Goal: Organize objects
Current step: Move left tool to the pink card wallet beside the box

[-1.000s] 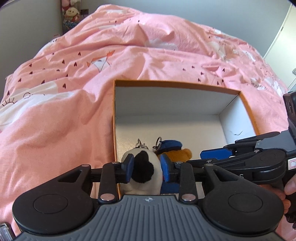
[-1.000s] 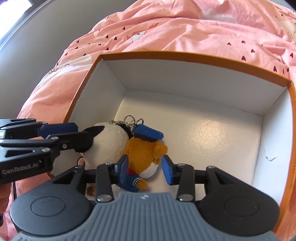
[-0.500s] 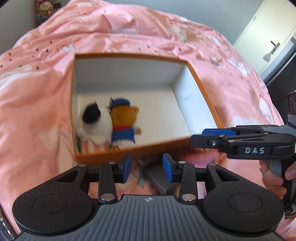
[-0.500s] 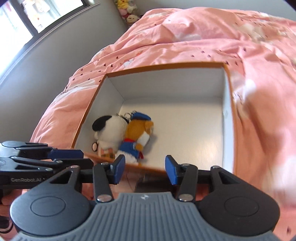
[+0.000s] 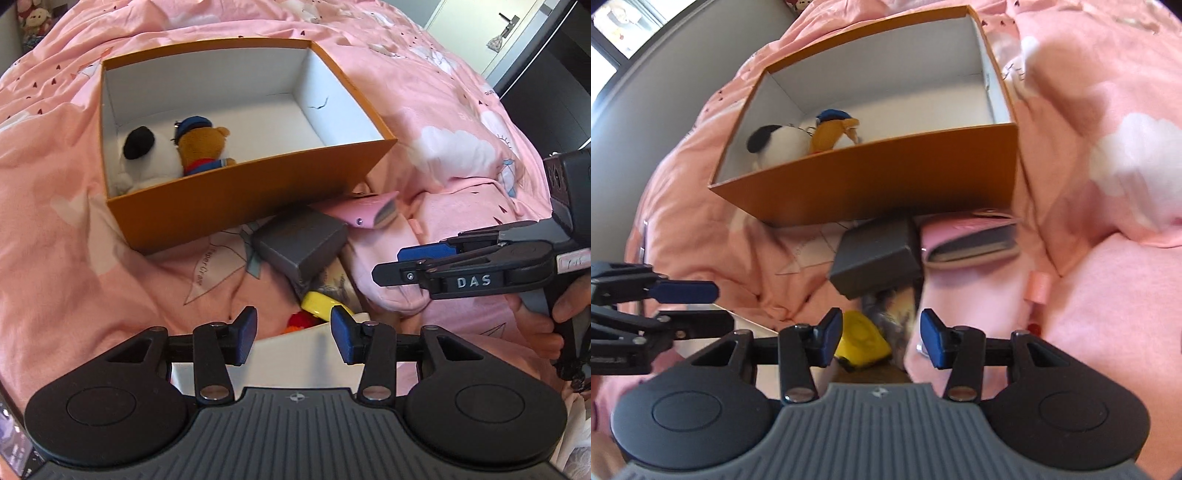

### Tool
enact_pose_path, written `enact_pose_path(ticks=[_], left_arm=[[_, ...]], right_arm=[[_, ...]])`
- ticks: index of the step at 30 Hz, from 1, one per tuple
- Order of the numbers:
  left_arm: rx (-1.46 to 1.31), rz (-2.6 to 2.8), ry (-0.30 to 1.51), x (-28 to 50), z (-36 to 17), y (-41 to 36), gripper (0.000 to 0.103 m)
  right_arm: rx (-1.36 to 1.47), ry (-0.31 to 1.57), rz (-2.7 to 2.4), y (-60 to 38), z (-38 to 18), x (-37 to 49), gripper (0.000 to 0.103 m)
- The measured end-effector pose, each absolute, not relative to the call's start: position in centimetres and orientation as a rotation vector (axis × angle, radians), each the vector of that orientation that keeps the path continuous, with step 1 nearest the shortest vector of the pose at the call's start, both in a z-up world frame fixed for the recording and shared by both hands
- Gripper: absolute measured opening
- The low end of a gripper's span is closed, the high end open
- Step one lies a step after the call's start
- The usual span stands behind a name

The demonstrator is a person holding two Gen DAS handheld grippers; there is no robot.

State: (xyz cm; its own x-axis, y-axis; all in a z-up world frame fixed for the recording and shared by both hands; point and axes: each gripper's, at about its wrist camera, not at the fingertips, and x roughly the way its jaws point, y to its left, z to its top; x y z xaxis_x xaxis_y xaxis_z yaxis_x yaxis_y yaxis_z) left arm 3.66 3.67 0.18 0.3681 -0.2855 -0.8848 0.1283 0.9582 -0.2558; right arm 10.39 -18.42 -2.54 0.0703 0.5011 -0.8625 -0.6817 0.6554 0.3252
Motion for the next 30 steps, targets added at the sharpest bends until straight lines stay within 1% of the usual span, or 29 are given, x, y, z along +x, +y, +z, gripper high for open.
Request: enact_pose_path(ticks=[4, 8, 14, 18, 25, 26, 27, 30], left_arm=[[-0.184, -0.274, 1.148, 4.4, -0.2, 3.1, 0.051], [-0.194, -0.295, 1.136, 5.4, -0.4, 2.2, 0.051], [-0.18, -0.329, 1.146, 6.5, -0.9, 0.5, 0.051], [-0.177, -0.34, 1.157, 7.0, -1.2, -0.2, 0.051], [-0.166, -0.36, 1.153, 8.3, -1.5, -1.3, 0.051], [-0.156, -0.369, 1.154, 8.5, -1.6, -1.6, 0.051], [-0.146, -0.378, 1.155, 8.7, -1.8, -1.9, 0.051], [-0.098, -0.392, 1.152, 9.4, -2.2, -3.0, 0.05]], right_arm=[[-0.212, 1.169, 0.831, -19.5, -2.5, 10.4, 0.05], [-0.195, 1.198, 0.77, -20.8, -3.1, 11.7, 0.049], [-0.16, 1.224, 0.748, -21.8, -3.7, 12.8, 0.046], [-0.19, 1.192, 0.712, -22.1, -3.3, 13.5, 0.046], [-0.216, 1.233, 0.71, -21.8, -5.2, 14.8, 0.044], [-0.219, 1.233, 0.711, -21.7, -5.3, 14.9, 0.043], [-0.229, 1.229, 0.714, -21.5, -5.4, 15.1, 0.037], [-0.247, 1.231, 0.727, -21.0, -5.8, 15.7, 0.029]])
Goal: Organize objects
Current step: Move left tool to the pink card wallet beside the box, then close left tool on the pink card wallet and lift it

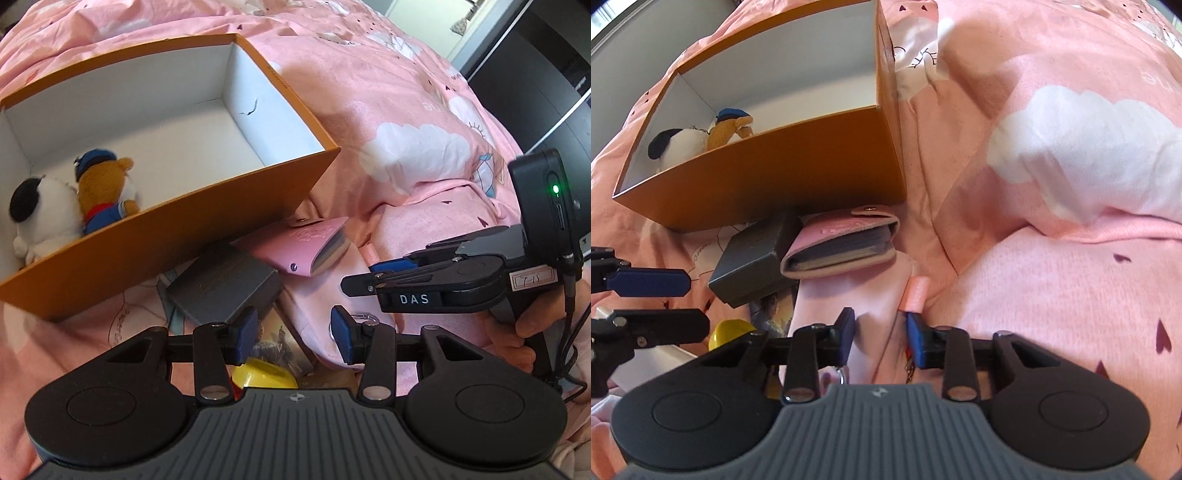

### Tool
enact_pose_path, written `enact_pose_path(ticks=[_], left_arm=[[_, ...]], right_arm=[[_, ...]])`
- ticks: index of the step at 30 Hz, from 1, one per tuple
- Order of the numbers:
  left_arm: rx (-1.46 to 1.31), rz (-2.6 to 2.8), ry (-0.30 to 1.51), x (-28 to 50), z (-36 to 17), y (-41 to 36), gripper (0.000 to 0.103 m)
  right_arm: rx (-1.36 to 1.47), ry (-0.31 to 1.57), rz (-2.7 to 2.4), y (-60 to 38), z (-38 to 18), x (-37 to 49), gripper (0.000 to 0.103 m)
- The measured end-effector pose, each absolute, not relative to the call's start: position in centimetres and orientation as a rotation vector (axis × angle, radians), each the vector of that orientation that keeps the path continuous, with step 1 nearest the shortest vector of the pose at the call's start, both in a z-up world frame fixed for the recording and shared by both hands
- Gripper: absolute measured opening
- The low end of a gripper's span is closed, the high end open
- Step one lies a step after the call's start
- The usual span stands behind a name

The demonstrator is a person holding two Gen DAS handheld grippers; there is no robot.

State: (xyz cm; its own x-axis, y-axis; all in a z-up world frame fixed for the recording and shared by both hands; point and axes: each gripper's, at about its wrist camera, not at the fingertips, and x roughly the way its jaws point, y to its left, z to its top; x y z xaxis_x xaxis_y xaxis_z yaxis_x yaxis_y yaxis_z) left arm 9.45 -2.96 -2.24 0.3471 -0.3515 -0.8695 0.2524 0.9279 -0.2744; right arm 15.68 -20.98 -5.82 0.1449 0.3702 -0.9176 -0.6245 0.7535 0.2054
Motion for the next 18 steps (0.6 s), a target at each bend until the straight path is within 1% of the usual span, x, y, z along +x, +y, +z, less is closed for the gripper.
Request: enact_pose_path(ticks=[5, 10, 18], left_arm=[[0.035, -0.44, 1.123, 10.5, -3.2, -5.1, 0.05], [0.242, -0.475, 1.066, 10.9, -4.3, -7.7, 0.05], [0.502, -0.477, 1.001, 10.5, -6.5, -10.7, 0.05]], right_arm=[[-0.208, 1.266, 0.739, -21.2, -6.1, 16.7, 0.026], [-0.189, 1.289, 0.742, -21.8, -5.6, 17.0, 0.026], [-0.214, 1.304, 0.771, -22.0, -5.4, 17.0, 0.027]])
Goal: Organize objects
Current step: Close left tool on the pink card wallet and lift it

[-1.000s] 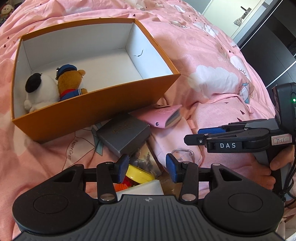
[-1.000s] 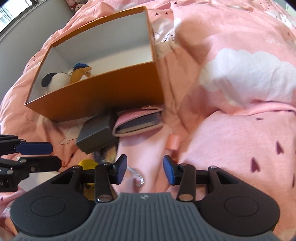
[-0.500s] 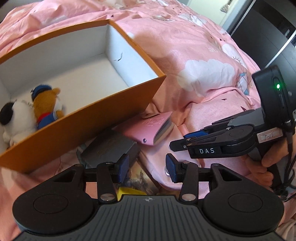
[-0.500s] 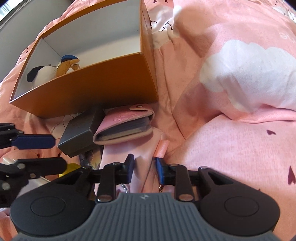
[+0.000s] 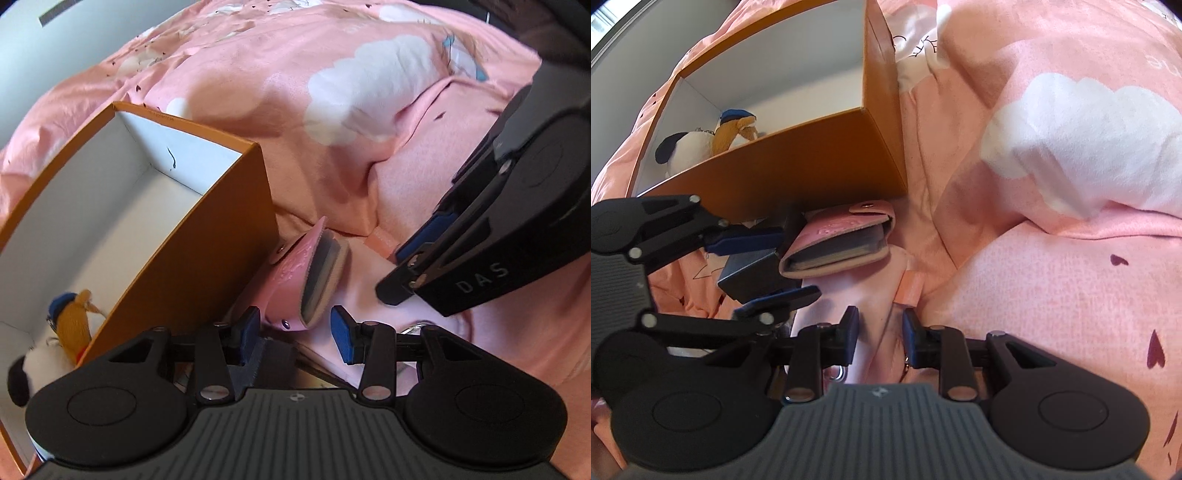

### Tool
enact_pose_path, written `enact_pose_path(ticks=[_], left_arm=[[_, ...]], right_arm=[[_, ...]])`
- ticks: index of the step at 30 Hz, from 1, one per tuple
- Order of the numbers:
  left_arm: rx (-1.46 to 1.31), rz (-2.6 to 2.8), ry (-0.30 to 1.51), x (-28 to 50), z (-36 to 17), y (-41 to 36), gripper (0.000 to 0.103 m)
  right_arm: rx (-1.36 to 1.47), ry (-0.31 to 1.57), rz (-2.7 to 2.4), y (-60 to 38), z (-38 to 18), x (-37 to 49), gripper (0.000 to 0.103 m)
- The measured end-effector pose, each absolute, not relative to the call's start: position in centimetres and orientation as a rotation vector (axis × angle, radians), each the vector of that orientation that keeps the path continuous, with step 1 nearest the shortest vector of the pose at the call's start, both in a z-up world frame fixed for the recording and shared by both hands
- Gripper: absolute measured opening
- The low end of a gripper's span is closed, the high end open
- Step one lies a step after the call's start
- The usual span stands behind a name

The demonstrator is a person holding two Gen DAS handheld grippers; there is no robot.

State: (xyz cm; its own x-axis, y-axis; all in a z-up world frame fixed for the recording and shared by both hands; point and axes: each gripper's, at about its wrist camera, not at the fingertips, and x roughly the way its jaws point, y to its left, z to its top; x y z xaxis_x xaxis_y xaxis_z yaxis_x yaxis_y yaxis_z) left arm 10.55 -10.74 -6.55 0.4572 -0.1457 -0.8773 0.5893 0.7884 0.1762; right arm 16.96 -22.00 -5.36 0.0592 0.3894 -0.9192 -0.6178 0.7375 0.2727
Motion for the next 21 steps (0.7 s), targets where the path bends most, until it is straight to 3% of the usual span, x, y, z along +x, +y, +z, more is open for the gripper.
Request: enact_pose_path(ticks=[16, 21], left_arm=[[0.527, -0.413, 0.899, 10.3, -5.7, -11.1, 0.025], [0.414, -0.388, 0.871, 9.3, -3.6, -9.4, 0.022]], right_arm=[[-0.238, 1.278, 0.789, -22.7, -4.4, 16.4, 0.029], [-0.33, 1.237, 0.853, -22.4, -3.0, 14.8, 0.041]])
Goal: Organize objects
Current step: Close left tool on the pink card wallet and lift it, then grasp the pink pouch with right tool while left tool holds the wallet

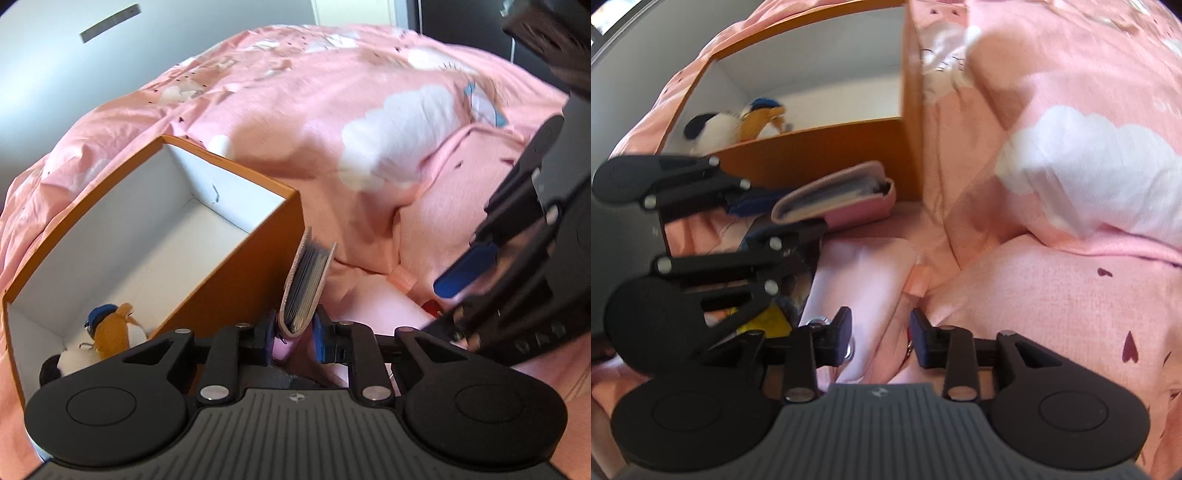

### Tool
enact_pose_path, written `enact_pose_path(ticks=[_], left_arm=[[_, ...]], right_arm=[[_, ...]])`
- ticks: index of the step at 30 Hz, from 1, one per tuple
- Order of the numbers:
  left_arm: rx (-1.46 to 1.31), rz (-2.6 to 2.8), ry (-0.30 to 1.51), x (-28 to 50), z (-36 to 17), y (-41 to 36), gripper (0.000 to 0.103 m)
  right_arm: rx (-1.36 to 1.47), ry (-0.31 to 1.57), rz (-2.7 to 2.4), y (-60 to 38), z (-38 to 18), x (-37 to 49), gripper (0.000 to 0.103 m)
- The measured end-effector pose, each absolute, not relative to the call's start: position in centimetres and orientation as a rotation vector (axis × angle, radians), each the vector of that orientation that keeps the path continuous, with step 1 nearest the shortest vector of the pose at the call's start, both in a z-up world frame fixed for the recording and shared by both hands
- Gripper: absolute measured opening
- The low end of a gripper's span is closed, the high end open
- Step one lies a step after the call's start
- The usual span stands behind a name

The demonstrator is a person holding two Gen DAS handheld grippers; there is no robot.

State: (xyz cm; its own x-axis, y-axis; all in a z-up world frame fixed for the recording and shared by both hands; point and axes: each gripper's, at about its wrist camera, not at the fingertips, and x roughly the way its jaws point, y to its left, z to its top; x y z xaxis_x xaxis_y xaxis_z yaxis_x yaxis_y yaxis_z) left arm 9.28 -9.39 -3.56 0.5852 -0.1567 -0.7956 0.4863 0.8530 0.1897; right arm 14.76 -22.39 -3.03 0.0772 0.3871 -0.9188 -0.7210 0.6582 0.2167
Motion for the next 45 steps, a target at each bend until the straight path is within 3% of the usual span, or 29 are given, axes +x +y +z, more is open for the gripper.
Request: enact_pose_path(ticks=[4, 6, 12, 14, 20, 23, 30, 34, 39, 45], left_arm=[[0.366, -0.372, 0.85, 8.0, -2.0, -8.1, 0.021], [0.35, -0.365, 0.837, 7.3, -1.3, -7.5, 0.021], [0.288, -0.336, 0.804, 5.2, 0.3, -5.7, 0.019], [0.268, -0.324, 0.795, 4.7, 0.6, -5.1, 0.019], [0.208, -0.291, 0.781, 4.0, 1.0, -3.6, 0.019], [0.209, -0.288, 0.772, 3.8, 1.1, -3.4, 0.019], [0.279, -0.307, 0.749, 3.3, 0.5, -3.7, 0.019], [0.31, -0.397, 0.787, 2.7, 0.2, -3.8, 0.019], [0.219, -0.486, 0.885, 2.5, -0.1, -3.0, 0.023], [0.029, -0.545, 0.994, 3.1, -0.5, -1.0, 0.048]], right_arm=[[-0.445, 1.227, 0.918, -21.6, -2.7, 12.5, 0.052], [-0.49, 1.23, 0.941, -21.2, -3.0, 11.4, 0.064], [-0.671, 1.173, 0.909, -19.3, -5.3, 9.0, 0.072], [-0.738, 1.139, 0.891, -18.8, -6.1, 8.4, 0.071], [-0.727, 1.098, 0.88, -19.0, -5.1, 7.6, 0.047], [-0.713, 1.065, 0.879, -19.2, -3.3, 7.4, 0.043], [-0.659, 1.125, 0.948, -20.1, 1.4, 8.0, 0.043], [-0.659, 1.261, 0.98, -19.8, 0.8, 9.2, 0.045], [-0.669, 1.29, 0.95, -19.0, -0.7, 10.1, 0.052], [-0.672, 1.259, 0.951, -18.8, -0.5, 10.2, 0.055]])
